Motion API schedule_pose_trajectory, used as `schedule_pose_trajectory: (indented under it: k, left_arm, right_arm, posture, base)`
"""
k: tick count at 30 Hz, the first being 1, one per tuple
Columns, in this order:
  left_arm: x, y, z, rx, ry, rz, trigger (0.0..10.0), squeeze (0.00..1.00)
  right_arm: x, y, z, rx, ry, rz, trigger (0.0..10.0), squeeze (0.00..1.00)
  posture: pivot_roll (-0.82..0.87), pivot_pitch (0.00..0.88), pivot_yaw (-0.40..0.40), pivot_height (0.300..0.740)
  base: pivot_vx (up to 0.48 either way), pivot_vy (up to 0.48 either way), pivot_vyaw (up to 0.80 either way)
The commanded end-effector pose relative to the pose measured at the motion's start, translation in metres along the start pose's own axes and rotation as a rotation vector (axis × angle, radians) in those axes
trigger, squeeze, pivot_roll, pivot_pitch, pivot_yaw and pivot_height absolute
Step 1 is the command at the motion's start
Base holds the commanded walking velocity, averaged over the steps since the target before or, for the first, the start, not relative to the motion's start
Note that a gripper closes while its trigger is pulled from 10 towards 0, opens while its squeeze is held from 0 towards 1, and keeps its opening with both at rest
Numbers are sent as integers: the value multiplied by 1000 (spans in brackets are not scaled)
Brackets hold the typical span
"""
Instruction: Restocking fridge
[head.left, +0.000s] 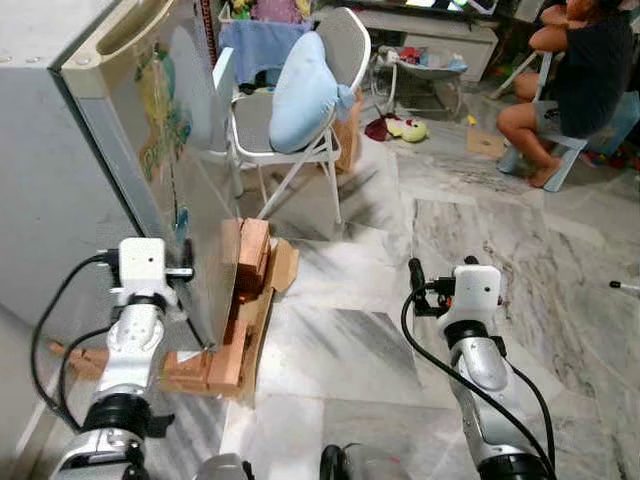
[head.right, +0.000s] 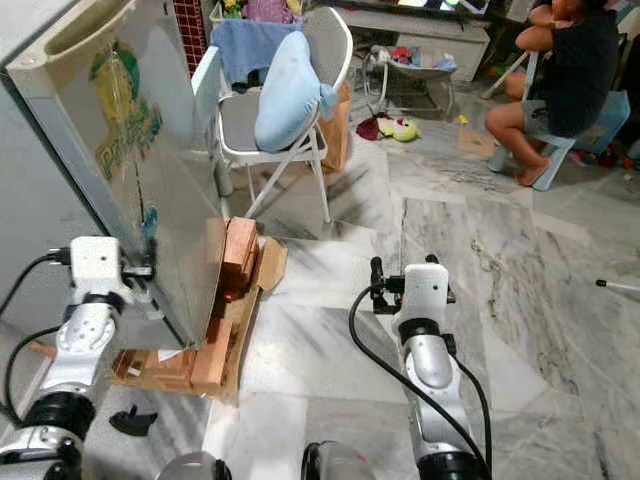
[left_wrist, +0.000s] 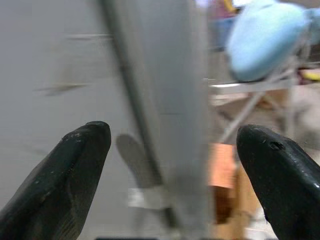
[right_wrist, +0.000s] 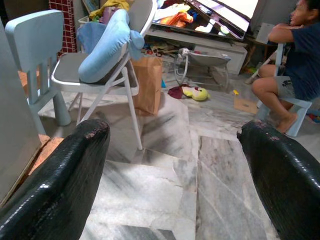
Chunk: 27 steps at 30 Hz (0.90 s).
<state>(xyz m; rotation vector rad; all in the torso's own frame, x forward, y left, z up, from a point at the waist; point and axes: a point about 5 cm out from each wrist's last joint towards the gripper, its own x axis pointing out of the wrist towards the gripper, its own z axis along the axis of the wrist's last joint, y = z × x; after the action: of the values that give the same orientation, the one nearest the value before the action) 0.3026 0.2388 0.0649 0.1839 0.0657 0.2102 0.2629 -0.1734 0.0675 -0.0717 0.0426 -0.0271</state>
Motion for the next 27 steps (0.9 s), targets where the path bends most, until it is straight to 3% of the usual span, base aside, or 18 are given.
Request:
schedule_pose_trajectory:
  k: [1, 12, 21, 27]
  left_arm:
    - [5, -5, 6, -25, -19, -25, 10000, 0]
    - [20, -47, 34, -118, -89, -190, 10000, 0]
    - [14, -89, 57, -158, -172, -466, 10000, 0]
    - [-6, -130, 73, -128, -233, -732, 10000, 0]
  right_arm:
    - [2, -2, 4, 2, -8, -1, 10000, 0]
    - [6, 3, 11, 16, -24, 14, 10000, 0]
    - [8, 0, 9, 28, -9, 5, 10000, 0]
    - [9, 2, 10, 31, -14, 6, 10000, 0]
  posture:
    - [-2, 49, -64, 740]
    - [-4, 40, -64, 740]
    - [1, 34, -64, 740]
    - [3, 26, -64, 740]
  base:
    - [0, 0, 0]
    - [0, 0, 0]
    - [0, 0, 0]
    - [0, 0, 0]
